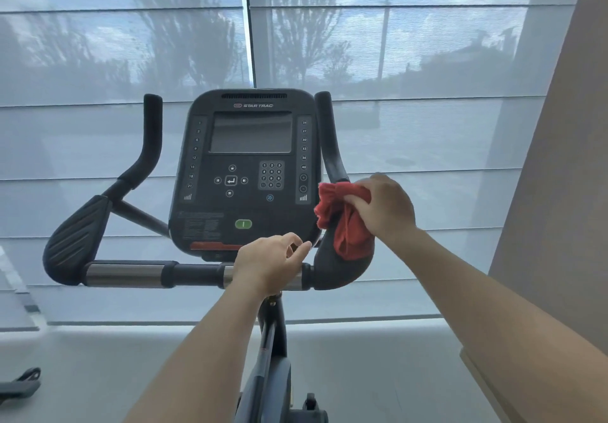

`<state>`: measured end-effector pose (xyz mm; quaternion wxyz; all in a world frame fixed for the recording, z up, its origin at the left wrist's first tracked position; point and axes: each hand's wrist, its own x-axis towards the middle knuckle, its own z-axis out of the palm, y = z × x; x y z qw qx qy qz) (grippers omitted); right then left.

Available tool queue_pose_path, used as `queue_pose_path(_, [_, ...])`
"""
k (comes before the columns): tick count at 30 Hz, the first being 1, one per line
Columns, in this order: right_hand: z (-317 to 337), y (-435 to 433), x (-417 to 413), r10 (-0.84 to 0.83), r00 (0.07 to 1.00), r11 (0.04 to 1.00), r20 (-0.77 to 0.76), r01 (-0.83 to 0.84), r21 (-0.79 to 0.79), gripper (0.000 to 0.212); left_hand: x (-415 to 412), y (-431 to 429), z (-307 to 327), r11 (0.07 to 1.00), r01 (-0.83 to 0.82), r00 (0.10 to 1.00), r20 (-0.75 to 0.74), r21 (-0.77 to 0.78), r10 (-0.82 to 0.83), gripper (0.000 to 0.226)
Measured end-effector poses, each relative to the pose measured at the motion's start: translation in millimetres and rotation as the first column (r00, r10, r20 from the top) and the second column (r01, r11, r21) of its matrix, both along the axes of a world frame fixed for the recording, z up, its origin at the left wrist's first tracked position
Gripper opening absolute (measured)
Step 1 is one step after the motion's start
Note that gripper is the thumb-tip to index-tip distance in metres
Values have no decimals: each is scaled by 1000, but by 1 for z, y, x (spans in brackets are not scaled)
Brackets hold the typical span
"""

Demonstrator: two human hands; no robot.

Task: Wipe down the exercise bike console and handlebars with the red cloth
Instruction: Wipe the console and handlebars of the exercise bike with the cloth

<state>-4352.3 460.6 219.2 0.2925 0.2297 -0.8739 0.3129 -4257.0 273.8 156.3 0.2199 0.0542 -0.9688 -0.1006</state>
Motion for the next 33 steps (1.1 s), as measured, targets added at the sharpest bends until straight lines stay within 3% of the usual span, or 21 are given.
queue_pose_path(3, [4,-2,-6,28,999,998,28,-26,-62,32,-5,-1,2,998,-39,996,83,45,35,47])
queue_pose_path(7, [-12,2,-4,156,982,951,103,-178,253,46,-10,-4,5,970,-87,993,93,226,68,56])
queue_pose_path(9, [-16,7,-1,240,967,919,83,-254,303,47,-13,-4,7,940,-125,992,40,319,119,57])
queue_pose_path(12, [-19,16,10,235,965,912,116,-260,318,47,-15,-1,5,953,-179,981,-30,243,192,60])
queue_pose_path(20, [-33,21,37,150,986,848,75,-167,503,68,-16,-2,1,958,-210,976,-22,193,218,59])
queue_pose_path(25, [-42,20,24,307,943,900,130,-332,283,69,-16,-2,1,961,-221,974,-2,167,224,57])
queue_pose_path(33, [-28,2,4,297,952,937,75,-306,169,44,-16,-1,-1,960,-229,972,-10,162,234,58])
